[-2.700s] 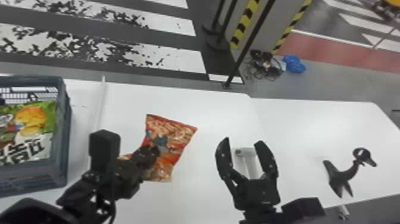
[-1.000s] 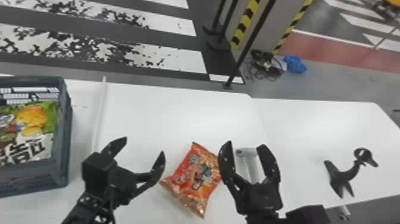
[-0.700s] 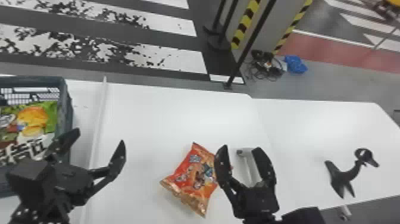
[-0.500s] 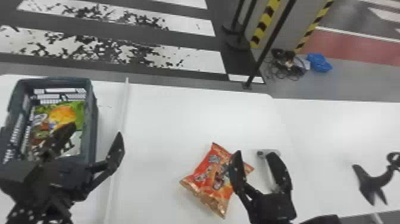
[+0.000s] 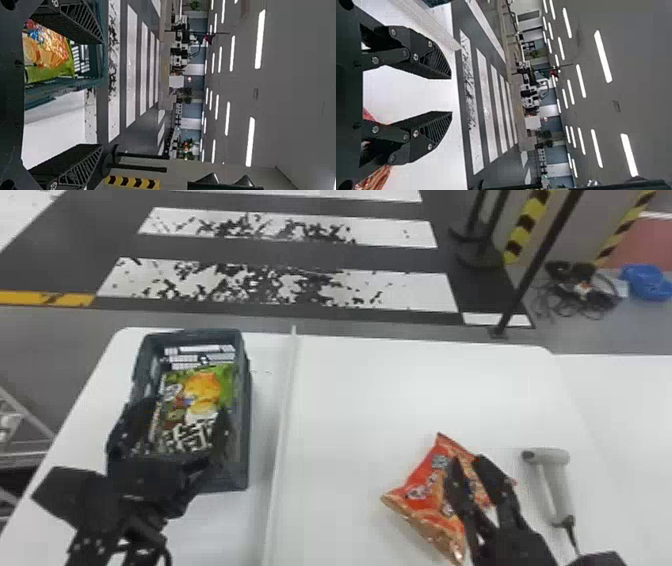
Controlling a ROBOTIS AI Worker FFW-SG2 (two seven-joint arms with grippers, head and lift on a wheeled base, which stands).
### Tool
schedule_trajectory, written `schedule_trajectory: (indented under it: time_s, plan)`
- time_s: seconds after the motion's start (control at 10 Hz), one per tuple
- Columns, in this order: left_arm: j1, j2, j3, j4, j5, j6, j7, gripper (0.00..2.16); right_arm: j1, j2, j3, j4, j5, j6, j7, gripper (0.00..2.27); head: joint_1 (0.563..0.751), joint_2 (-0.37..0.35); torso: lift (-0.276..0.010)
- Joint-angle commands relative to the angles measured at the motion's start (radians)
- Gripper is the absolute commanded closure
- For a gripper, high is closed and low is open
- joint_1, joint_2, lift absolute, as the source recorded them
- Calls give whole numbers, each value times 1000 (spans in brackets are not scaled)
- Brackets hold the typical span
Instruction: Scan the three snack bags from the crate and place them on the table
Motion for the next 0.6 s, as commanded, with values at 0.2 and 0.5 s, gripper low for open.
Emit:
schedule_trajectory:
  time_s: [0.2, 0.5]
  plan:
    - [34, -7, 37, 37, 35, -98, -8, 66, -21, 4, 0, 31, 14, 36, 5, 2044, 695, 37, -37]
    - [33, -12, 31, 46, 36, -107, -16, 66, 10, -2, 61, 3, 231, 162, 5, 2044, 695, 82, -37]
